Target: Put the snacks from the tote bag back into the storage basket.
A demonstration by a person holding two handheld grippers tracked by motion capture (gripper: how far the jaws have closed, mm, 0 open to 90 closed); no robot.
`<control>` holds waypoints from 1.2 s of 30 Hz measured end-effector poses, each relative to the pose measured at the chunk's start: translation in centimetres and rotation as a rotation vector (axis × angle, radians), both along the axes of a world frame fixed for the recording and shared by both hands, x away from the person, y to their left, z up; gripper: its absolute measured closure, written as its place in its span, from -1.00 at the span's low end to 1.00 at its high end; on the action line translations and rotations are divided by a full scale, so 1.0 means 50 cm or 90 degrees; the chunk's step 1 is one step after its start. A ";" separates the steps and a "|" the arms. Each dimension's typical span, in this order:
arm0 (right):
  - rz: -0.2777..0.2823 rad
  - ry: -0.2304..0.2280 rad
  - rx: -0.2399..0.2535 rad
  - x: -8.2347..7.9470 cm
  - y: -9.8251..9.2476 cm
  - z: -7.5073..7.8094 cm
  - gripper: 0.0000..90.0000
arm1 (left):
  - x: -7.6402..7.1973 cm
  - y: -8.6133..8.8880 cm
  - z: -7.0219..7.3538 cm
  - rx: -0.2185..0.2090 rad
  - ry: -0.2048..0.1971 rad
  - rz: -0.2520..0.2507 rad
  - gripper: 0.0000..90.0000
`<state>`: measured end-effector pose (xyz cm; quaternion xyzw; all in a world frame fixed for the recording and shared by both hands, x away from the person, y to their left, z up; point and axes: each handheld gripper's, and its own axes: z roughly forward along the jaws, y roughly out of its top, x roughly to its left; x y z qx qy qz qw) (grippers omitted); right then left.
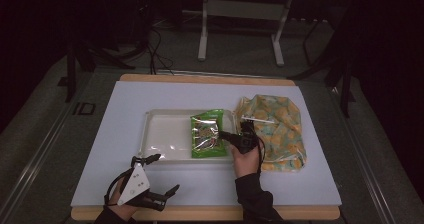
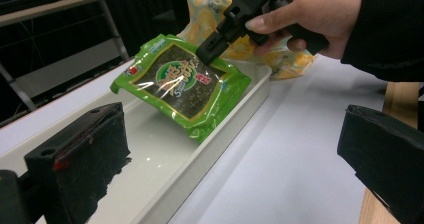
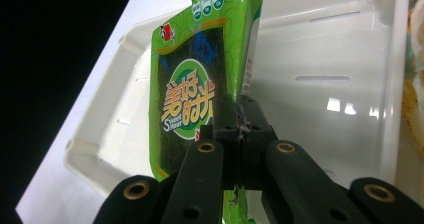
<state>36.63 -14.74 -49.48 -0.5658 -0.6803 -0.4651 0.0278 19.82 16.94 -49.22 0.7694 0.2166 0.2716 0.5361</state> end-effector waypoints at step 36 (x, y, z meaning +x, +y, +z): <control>0.031 0.047 -0.084 0.005 0.019 -0.031 0.78 | -0.001 0.000 0.001 0.003 -0.003 0.000 -0.99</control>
